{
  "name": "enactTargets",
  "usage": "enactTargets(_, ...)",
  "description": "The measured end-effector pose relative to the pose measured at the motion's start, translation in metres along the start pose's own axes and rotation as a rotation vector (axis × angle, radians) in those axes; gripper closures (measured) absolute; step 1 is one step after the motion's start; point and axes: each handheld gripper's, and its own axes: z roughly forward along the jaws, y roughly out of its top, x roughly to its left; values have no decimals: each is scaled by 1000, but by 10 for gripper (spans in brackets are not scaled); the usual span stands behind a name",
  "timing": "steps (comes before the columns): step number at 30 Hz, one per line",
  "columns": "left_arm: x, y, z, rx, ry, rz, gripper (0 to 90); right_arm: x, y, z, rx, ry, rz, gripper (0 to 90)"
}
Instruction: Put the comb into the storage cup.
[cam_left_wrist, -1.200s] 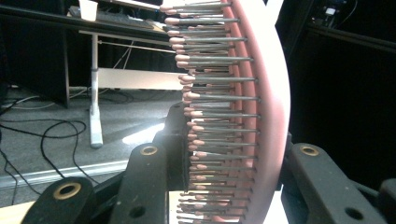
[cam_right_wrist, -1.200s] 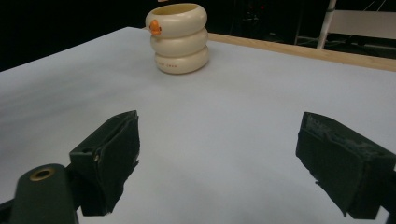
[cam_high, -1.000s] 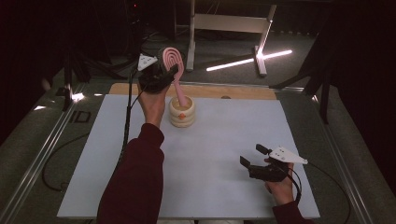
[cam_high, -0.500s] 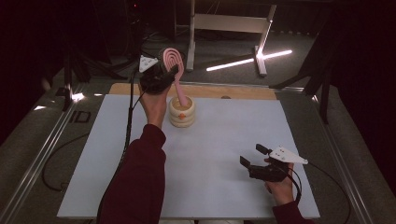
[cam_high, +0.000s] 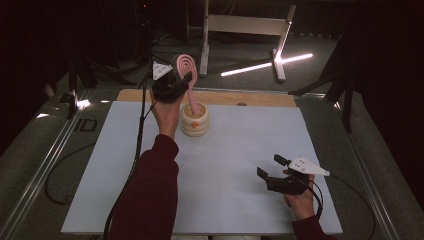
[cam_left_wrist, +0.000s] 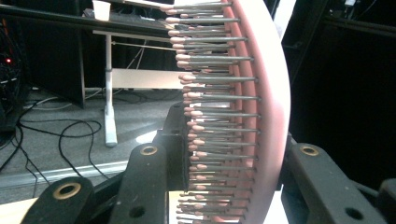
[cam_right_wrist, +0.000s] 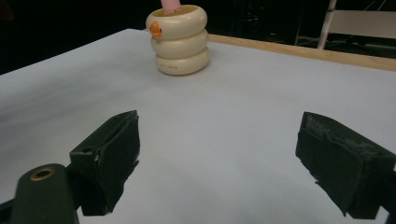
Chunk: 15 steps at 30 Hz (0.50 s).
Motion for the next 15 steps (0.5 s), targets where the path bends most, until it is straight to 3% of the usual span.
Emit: enactTargets(15,0,-8,3,-3,32,-16,639,0,0,1,0,3,2,139)
